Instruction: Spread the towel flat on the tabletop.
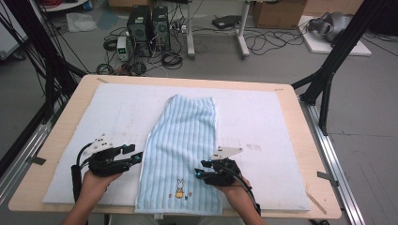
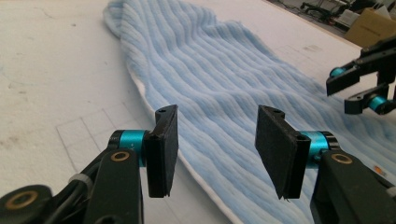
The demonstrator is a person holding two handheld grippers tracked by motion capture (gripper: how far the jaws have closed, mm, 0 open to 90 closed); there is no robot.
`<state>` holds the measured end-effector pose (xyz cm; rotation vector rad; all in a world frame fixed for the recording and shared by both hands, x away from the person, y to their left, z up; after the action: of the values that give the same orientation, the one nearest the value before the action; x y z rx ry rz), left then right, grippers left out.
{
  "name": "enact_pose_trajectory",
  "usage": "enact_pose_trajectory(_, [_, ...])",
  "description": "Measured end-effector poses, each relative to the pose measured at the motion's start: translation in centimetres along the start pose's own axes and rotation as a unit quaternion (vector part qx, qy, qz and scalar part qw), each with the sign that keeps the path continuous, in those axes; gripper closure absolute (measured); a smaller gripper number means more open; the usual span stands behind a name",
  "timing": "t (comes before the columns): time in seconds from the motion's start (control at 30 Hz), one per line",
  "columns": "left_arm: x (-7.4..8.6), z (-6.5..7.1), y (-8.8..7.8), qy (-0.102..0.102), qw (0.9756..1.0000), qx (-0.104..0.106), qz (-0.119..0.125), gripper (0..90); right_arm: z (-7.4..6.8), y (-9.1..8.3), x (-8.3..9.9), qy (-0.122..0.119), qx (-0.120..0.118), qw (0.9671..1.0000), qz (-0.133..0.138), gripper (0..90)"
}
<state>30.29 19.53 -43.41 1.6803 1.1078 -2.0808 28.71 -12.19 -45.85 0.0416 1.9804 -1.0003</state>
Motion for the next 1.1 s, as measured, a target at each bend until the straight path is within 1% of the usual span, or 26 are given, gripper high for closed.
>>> enact_pose_trajectory(0.03, [0.0, -0.2, 0.2, 0.0, 1.0, -0.002, -0.001, 49.5, -0.1, 0.5, -0.1, -0.004, -0.005, 1.0, -0.005, 63.3])
enact_pose_trajectory(0.07, [0.0, -0.5, 0.3, -0.001, 1.0, -0.004, -0.002, 49.4, -0.2, 1.1, -0.1, -0.011, -0.003, 0.9999, -0.011, 66.2])
enact_pose_trajectory(0.1, [0.0, -0.7, 0.4, -0.001, 1.0, -0.004, -0.003, 49.3, -0.2, 1.6, -0.1, -0.021, 0.0, 0.9995, -0.021, 72.6])
enact_pose_trajectory(0.13, [0.1, -0.9, 0.5, -0.002, 1.0, -0.004, -0.005, 49.1, -0.3, 2.1, 0.1, -0.027, -0.002, 0.9991, -0.032, 76.5])
enact_pose_trajectory(0.17, [0.2, -1.0, 0.5, -0.003, 1.0, -0.005, -0.007, 49.1, -0.5, 2.3, 0.2, -0.035, 0.001, 0.999, -0.028, 81.6])
enact_pose_trajectory(0.23, [0.4, -1.4, 0.5, -0.003, 0.9999, -0.004, -0.01, 49.1, -0.4, 2.1, 0.2, -0.033, -0.006, 0.9987, -0.037, 85.1])
enact_pose_trajectory(0.27, [0.4, -1.5, 0.5, -0.006, 0.9999, -0.007, -0.01, 49.1, -0.5, 1.9, 0.3, -0.039, -0.012, 0.9982, -0.043, 85.6])
enact_pose_trajectory(0.3, [0.5, -1.6, 0.5, -0.005, 0.9999, -0.009, -0.012, 49.1, -0.6, 1.7, 0.5, -0.041, -0.019, 0.9977, -0.05, 85.6])
enact_pose_trajectory(0.43, [0.6, -1.6, 0.3, -0.007, 0.9999, -0.008, -0.012, 49.2, -0.9, 0.6, 1.5, -0.047, -0.062, 0.9948, -0.066, 85.5])
enact_pose_trajectory(0.57, [0.5, -1.6, 0.4, -0.007, 0.9999, -0.01, -0.01, 49.2, -1.1, -0.6, 2.6, -0.051, -0.088, 0.9914, -0.082, 85.4])
enact_pose_trajectory(0.7, [0.6, -1.6, 0.6, -0.007, 0.9998, -0.009, -0.013, 49.2, -1.4, -1.5, 3.5, -0.053, -0.107, 0.9884, -0.093, 84.2])
enact_pose_trajectory(0.77, [0.6, -1.5, 0.7, -0.007, 0.9999, -0.008, -0.013, 49.2, -1.4, -1.7, 3.6, -0.049, -0.112, 0.9886, -0.088, 79.7])
enact_pose_trajectory(0.8, [0.6, -1.5, 0.7, -0.007, 0.9999, -0.008, -0.013, 49.2, -1.4, -1.7, 3.6, -0.049, -0.112, 0.9886, -0.088, 79.7])
enact_pose_trajectory(0.83, [0.6, -1.6, 0.8, -0.007, 0.9999, -0.008, -0.013, 49.2, -1.2, -2.0, 3.2, -0.048, -0.119, 0.9896, -0.065, 69.9])
enact_pose_trajectory(0.87, [0.6, -1.6, 0.9, -0.007, 0.9998, -0.008, -0.015, 49.1, -1.0, -2.1, 2.8, -0.039, -0.114, 0.9917, -0.046, 62.7])
enact_pose_trajectory(0.9, [0.6, -1.6, 0.9, -0.008, 0.9998, -0.008, -0.014, 49.1, -0.6, -2.2, 2.4, -0.023, -0.11, 0.9934, -0.026, 59.0])
enact_pose_trajectory(0.93, [0.7, -1.6, 1.0, -0.009, 0.9998, -0.009, -0.015, 49.1, -0.2, -2.3, 1.9, -0.013, -0.099, 0.9949, -0.01, 56.4])
enact_pose_trajectory(0.97, [0.7, -1.7, 1.0, -0.01, 0.9998, -0.01, -0.015, 49.0, 0.3, -2.3, 1.5, -0.008, -0.08, 0.9968, 0.004, 55.8])
enact_pose_trajectory(1.03, [0.8, -1.7, 1.0, -0.01, 0.9998, -0.011, -0.016, 49.0, 1.4, -2.1, 0.9, 0.002, -0.032, 0.9994, 0.016, 53.3])
enact_pose_trajectory(1.1, [0.8, -1.8, 1.1, -0.012, 0.9997, -0.011, -0.015, 49.0, 2.3, -1.4, 0.3, 0.015, -0.002, 0.9997, 0.019, 53.2])
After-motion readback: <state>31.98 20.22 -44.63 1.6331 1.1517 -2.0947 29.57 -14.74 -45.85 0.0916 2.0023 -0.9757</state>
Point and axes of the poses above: each handheld gripper's, and its own axes: y roughly forward along the jaws, x roughly out of its underside, z roughly to its right, the point moved 4 cm from there along y, roughly forward along the jaws, and after that the axes turned 10 degrees about y, right-handed, at the moved point
